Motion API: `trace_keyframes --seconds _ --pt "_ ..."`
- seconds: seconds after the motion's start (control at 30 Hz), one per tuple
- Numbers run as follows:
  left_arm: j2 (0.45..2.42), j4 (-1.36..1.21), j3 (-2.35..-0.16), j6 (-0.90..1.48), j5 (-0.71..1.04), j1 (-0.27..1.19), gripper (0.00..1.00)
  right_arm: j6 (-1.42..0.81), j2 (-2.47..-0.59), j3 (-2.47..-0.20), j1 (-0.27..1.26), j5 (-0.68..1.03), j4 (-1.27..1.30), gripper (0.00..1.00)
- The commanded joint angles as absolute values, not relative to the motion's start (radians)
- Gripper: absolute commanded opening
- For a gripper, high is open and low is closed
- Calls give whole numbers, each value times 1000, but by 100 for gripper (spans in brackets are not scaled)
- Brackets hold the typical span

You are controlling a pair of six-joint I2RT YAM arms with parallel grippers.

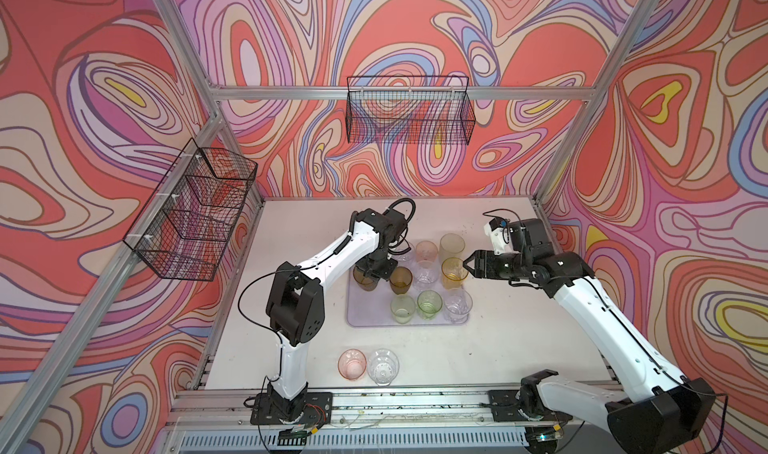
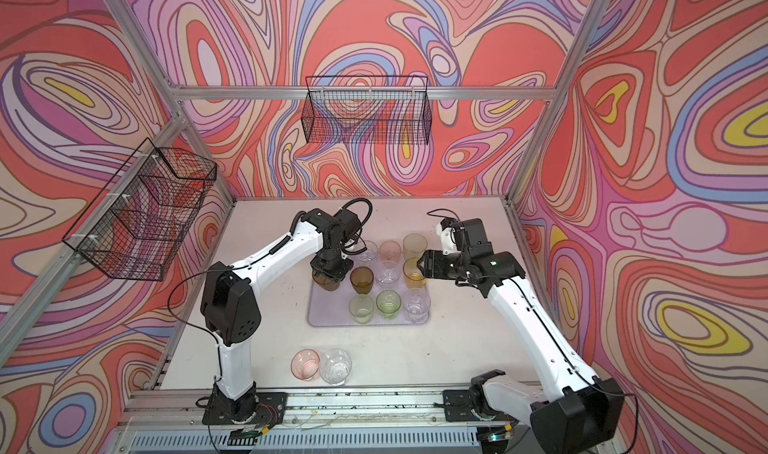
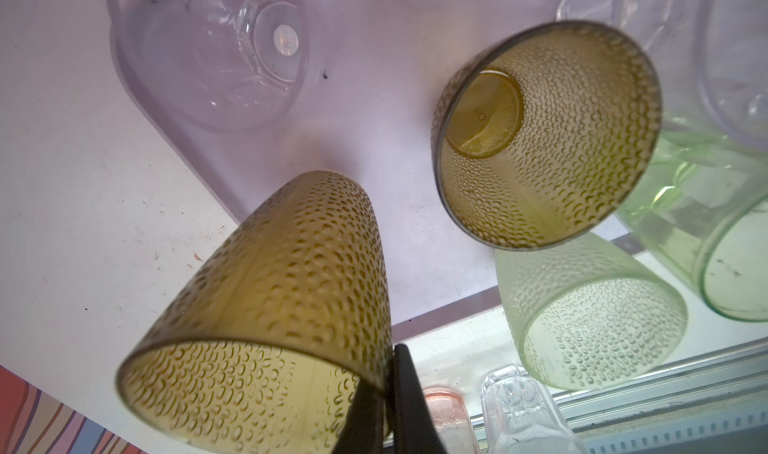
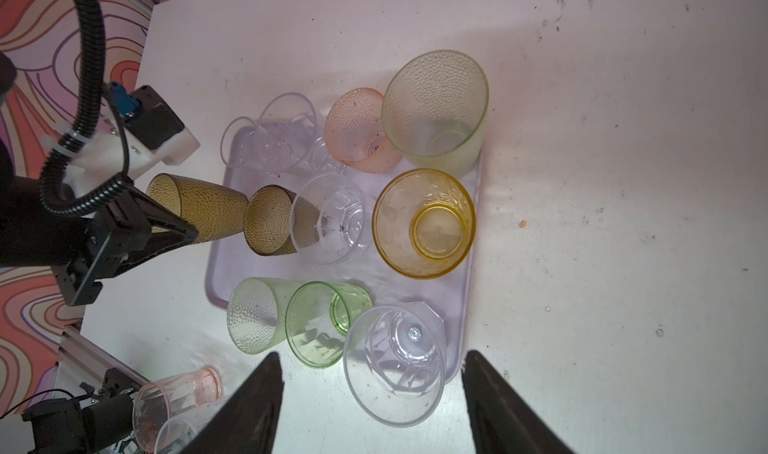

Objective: Place the glasses into the tray
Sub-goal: 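Lower the olive cup upside down beside the other olive cup on the tray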

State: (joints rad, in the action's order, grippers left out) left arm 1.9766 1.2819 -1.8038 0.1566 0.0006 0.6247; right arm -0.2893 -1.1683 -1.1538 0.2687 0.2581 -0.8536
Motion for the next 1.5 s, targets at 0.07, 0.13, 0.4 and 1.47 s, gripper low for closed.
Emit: trace_keyframes --seconds 0.07,0.13,0.4,1.47 --pt "2015 1289 -1843 144 10 636 1 -281 -1153 -1160 265 248 -866 70" --pt "2024 1291 -1852 144 11 639 1 -281 -1151 -1161 266 246 -865 71" --pt "2060 1296 -1873 149 9 646 2 -281 -1147 -1150 266 243 -865 71" --pt "2125 1306 -1917 152 27 655 7 -278 -1146 -1150 266 240 -867 70"
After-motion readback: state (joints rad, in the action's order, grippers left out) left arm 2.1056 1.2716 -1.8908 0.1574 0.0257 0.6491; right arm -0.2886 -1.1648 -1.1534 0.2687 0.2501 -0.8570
